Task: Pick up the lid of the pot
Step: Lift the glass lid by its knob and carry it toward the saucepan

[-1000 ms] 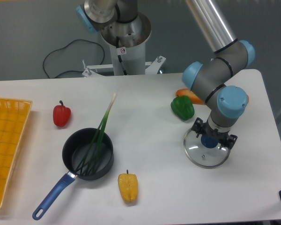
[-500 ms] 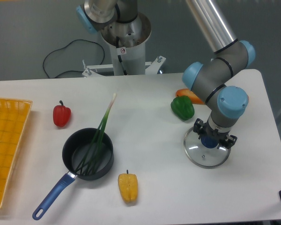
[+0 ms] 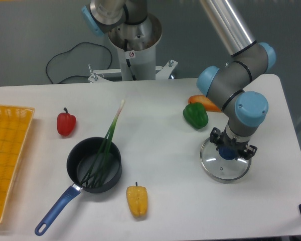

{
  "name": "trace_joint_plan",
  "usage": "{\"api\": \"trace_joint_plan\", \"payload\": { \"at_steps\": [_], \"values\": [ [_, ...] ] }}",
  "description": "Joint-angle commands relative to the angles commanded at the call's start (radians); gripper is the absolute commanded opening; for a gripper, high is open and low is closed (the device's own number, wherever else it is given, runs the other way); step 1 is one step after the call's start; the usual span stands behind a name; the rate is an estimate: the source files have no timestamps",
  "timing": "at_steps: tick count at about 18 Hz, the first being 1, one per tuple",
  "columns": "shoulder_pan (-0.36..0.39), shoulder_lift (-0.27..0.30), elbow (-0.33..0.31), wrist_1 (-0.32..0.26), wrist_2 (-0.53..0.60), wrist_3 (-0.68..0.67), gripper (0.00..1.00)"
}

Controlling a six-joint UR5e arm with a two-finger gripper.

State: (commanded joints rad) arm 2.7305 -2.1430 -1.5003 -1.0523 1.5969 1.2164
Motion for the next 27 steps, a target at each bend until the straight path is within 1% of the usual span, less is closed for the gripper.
{"api": "trace_joint_plan", "payload": {
  "at_steps": [4,9,11,14,16,18,21,27],
  "values": [
    [-0.021,0.008,0.037,-0.047,0.002,0.000,0.59],
    [-0.044,0.070,0.038,-0.133,0.002,0.003,0.59],
    [-0.069,0.093,0.038,-0.155,0.003,0.003,0.58],
    [-0.123,0.115,0.037,-0.158,0.012,0.000,0.58],
    [-0.146,0.135,0.031,-0.161,0.006,-0.009,0.58],
    [-0.164,0.138,0.029,-0.166,0.005,-0.021,0.58],
    [-0.193,0.152,0.029,-0.196,0.011,-0.031,0.58],
    [-0.238,0.163,0.032,-0.199,0.006,-0.071,0.58]
  ]
}}
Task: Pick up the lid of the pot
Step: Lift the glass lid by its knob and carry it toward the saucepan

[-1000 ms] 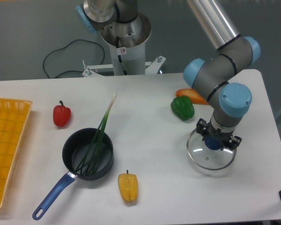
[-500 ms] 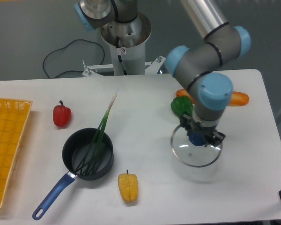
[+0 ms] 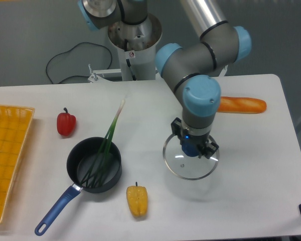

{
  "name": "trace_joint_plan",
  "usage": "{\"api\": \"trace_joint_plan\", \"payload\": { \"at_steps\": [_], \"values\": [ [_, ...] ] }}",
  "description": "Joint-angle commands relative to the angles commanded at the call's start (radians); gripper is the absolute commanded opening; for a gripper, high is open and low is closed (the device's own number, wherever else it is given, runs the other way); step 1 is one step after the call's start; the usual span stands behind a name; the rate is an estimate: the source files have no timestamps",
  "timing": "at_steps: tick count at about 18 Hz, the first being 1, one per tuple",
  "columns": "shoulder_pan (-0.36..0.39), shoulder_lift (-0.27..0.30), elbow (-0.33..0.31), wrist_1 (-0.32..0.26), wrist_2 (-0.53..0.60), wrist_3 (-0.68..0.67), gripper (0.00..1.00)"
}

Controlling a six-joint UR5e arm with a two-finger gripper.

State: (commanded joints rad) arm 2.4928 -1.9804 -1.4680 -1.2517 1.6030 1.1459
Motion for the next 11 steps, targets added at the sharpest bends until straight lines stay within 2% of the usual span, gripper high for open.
{"api": "trace_joint_plan", "payload": {
  "at_steps": [4,11],
  "values": [
    [-0.002,0.014,-0.005,-0.002,-0.003,-0.002,0.58],
    [-0.002,0.005,-0.015,-0.002,-0.003,0.001,0.58]
  ]
}}
